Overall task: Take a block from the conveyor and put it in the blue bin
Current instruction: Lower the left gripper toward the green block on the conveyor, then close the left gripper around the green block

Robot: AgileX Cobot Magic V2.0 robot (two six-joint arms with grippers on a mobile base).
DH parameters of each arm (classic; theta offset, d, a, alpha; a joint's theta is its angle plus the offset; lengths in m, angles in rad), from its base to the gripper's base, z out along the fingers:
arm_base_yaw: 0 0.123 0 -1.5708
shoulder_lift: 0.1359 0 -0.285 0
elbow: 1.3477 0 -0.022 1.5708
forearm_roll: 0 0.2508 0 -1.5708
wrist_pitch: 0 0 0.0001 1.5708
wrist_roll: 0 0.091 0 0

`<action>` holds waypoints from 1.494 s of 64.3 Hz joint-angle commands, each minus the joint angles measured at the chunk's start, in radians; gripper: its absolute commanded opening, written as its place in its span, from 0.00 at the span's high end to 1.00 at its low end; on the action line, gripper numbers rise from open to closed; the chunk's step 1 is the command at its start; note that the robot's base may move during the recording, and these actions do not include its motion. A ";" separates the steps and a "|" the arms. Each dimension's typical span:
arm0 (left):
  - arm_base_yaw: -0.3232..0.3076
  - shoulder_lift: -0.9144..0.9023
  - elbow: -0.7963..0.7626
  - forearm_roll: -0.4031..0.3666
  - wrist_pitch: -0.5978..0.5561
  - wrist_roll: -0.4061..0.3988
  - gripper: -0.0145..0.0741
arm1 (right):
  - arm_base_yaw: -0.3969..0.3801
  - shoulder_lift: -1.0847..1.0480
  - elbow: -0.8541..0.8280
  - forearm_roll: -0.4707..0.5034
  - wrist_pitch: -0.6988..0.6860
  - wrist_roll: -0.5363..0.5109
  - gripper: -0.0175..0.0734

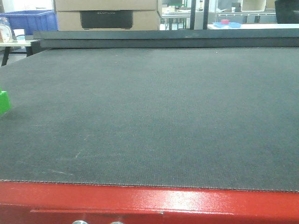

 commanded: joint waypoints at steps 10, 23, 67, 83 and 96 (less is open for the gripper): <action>-0.107 0.151 -0.103 0.019 0.058 -0.005 0.16 | 0.002 0.088 -0.032 -0.060 -0.013 0.029 0.18; -0.189 0.266 -0.154 0.022 0.065 -0.005 0.16 | 0.013 0.324 -0.155 -0.062 0.154 0.065 0.18; -0.255 0.309 -0.165 0.020 0.092 -0.005 0.16 | -0.083 1.015 -0.341 -0.124 0.348 0.155 0.18; -0.255 0.309 -0.165 0.020 0.145 -0.005 0.16 | -0.079 1.116 -0.341 -0.097 0.250 0.142 0.18; -0.255 0.309 -0.165 0.020 0.167 -0.005 0.16 | -0.079 1.211 -0.341 -0.075 0.194 0.142 0.18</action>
